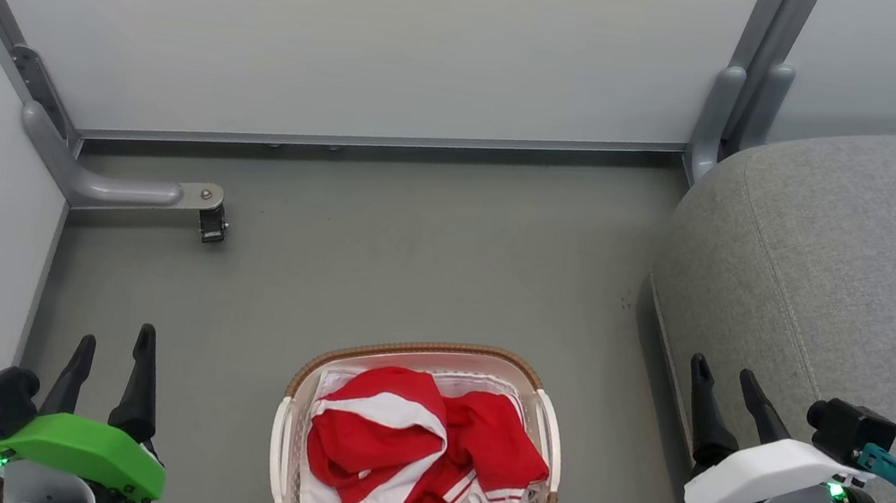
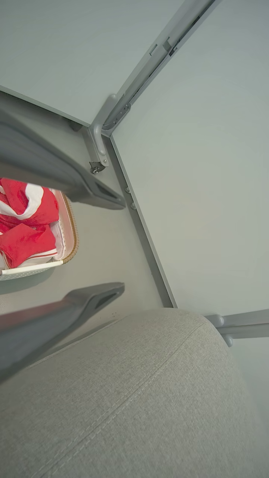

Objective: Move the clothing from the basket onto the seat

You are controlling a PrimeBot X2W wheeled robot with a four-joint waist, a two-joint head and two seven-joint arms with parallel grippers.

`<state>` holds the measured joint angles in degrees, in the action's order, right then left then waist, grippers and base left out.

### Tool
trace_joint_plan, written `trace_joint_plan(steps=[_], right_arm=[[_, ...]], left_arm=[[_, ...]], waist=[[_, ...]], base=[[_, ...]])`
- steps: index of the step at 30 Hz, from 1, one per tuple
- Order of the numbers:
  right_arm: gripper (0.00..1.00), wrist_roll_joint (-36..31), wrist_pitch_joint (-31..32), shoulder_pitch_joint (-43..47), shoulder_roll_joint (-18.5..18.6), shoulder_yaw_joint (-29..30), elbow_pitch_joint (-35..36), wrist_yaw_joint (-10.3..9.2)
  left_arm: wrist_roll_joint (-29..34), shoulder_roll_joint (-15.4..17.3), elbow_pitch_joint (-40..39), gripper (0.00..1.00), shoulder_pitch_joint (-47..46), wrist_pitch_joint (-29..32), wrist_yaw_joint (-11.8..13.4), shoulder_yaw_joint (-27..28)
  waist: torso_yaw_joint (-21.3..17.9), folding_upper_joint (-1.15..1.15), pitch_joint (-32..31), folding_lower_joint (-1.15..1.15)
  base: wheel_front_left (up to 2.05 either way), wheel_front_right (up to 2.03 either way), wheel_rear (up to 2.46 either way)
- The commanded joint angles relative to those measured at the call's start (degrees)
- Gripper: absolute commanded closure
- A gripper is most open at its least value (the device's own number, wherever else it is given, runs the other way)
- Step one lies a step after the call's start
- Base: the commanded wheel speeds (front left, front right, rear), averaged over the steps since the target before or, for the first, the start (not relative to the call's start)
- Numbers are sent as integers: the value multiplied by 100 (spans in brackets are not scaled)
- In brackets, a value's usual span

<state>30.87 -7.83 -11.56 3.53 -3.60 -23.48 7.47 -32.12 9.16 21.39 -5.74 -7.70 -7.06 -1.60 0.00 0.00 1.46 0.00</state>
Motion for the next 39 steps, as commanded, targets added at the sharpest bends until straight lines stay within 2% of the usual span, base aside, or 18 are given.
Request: trace_joint_plan(steps=[1,14,39], right_arm=[[0,-195,-60,-115,24,-13,7,2],[0,-1009,-249,65,-16,73,-47,2],[0,-2118,-553,14,-55,-39,-129,3]], left_arm=[[148,42,-16,0,42,-62,19,14],[778,-48,-111,0,282,-245,-14,94],[1831,-16,-108,0,380,-555,-50,127]], waist=[[0,0,-7,0],[11,0,-47,0],[-17,0,45,0]], base=[[0,0,0],[0,0,0],[0,0,0]])
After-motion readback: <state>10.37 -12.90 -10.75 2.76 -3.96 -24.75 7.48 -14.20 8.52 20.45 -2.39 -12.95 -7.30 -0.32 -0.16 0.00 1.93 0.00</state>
